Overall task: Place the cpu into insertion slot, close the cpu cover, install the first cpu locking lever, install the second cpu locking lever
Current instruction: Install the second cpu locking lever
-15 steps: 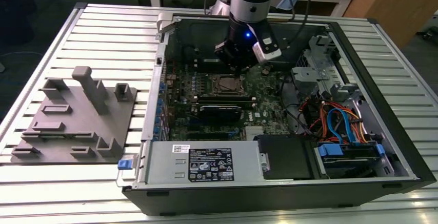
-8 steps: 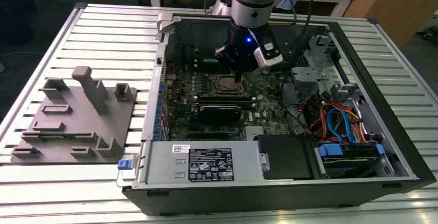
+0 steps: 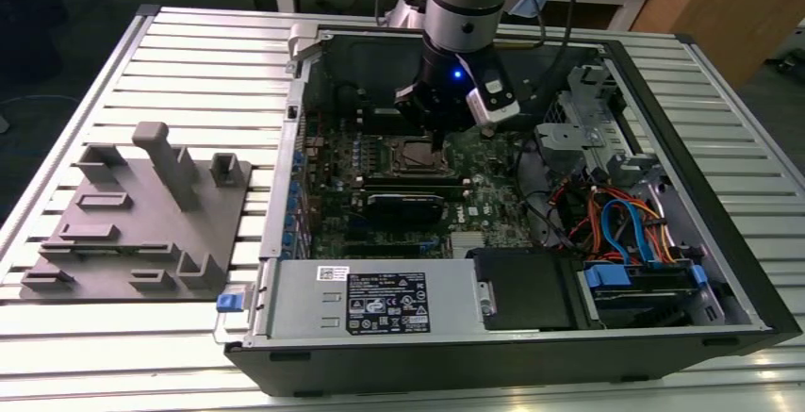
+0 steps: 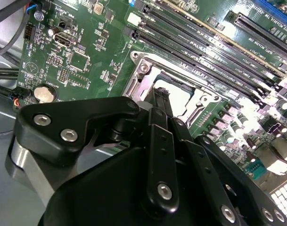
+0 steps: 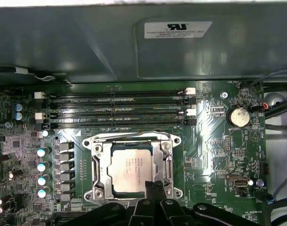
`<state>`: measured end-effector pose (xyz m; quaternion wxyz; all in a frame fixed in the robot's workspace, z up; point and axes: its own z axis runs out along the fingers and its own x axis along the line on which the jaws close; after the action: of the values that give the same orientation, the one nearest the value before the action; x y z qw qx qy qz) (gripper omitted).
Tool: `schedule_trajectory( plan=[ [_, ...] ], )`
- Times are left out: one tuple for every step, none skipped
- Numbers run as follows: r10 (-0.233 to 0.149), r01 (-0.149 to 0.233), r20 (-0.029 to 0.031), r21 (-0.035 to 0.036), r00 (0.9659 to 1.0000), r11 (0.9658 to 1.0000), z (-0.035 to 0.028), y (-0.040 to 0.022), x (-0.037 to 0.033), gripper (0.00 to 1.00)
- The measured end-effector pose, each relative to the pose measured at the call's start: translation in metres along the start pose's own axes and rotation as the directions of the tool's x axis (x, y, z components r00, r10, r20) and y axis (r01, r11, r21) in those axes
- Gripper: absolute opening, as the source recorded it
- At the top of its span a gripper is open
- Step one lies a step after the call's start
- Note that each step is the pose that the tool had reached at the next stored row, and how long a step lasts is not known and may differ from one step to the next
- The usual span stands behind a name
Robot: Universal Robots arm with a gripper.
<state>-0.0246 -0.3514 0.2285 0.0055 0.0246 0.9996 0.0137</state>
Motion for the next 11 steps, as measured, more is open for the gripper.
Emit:
schedule_trajectory(
  plan=[
    [0.0,0.0,0.0,0.0,1.0,1.0,0.0,-0.0001,0.0,0.11],
    [0.0,0.0,0.0,0.0,1.0,1.0,0.0,-0.0001,0.0,0.11],
    [0.0,0.0,0.0,0.0,1.0,1.0,0.0,-0.0001,0.0,0.11],
    [0.0,0.0,0.0,0.0,1.0,1.0,0.0,-0.0002,0.0,0.11],
    [0.0,0.0,0.0,0.0,1.0,1.0,0.0,-0.0002,0.0,0.11],
    [0.0,0.0,0.0,0.0,1.0,1.0,0.0,-0.0002,0.0,0.11],
    [0.0,0.0,0.0,0.0,1.0,1.0,0.0,-0.0002,0.0,0.11],
    [0.0,0.0,0.0,0.0,1.0,1.0,0.0,-0.0002,0.0,0.11],
    [0.0,0.0,0.0,0.0,1.0,1.0,0.0,-0.0002,0.0,0.11],
    [0.0,0.0,0.0,0.0,1.0,1.0,0.0,-0.0003,0.0,0.11],
    [0.0,0.0,0.0,0.0,1.0,1.0,0.0,-0.0003,0.0,0.11]
  ],
)
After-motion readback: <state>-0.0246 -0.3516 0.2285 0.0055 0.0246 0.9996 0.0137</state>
